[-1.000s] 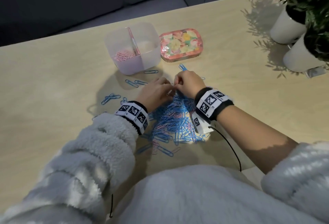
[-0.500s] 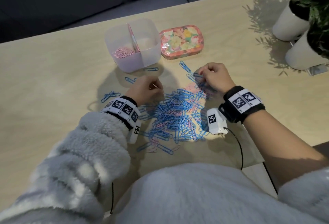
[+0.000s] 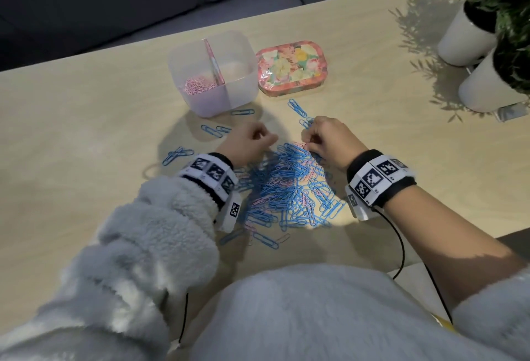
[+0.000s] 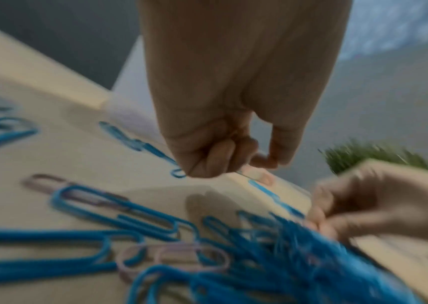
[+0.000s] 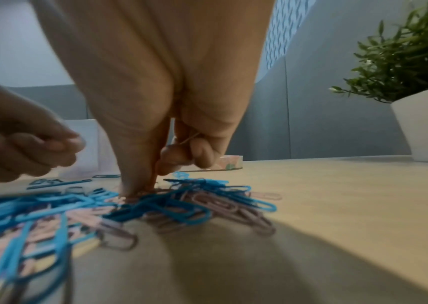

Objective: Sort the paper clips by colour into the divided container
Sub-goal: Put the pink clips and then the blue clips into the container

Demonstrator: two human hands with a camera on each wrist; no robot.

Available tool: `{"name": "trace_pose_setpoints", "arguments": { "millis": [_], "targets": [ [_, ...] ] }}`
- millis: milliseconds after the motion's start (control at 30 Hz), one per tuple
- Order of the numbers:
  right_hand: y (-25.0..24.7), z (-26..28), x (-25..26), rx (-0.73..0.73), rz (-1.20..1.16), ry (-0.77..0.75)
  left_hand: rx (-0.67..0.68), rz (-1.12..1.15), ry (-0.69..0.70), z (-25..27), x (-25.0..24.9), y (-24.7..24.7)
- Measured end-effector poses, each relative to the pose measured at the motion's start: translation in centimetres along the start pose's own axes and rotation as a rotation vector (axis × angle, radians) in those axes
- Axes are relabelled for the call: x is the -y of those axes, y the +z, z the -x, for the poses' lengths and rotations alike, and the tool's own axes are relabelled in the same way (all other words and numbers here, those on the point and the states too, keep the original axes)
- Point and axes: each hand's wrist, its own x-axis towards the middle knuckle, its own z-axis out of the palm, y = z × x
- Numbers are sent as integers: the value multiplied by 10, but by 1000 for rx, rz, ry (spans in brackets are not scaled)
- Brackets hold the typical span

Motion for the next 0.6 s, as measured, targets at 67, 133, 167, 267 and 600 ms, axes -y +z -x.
{"name": "trace_pose_setpoints", "arguments": {
  "millis": [67, 133, 167, 267, 600],
  "targets": [
    [2, 1, 2, 10, 17, 5, 5, -265, 91, -2, -9, 15],
    [2, 1, 0, 27, 8, 15, 2, -410, 134, -4, -14, 28],
    [2, 2, 0, 30, -3, 17, -2, -438, 145, -5, -16, 32],
    [0, 4, -9, -44, -162, 39, 23, -480, 162, -3, -14, 34],
    [-34, 36, -47, -290, -1416, 450, 37, -469, 179, 2, -14, 19]
  ]
}}
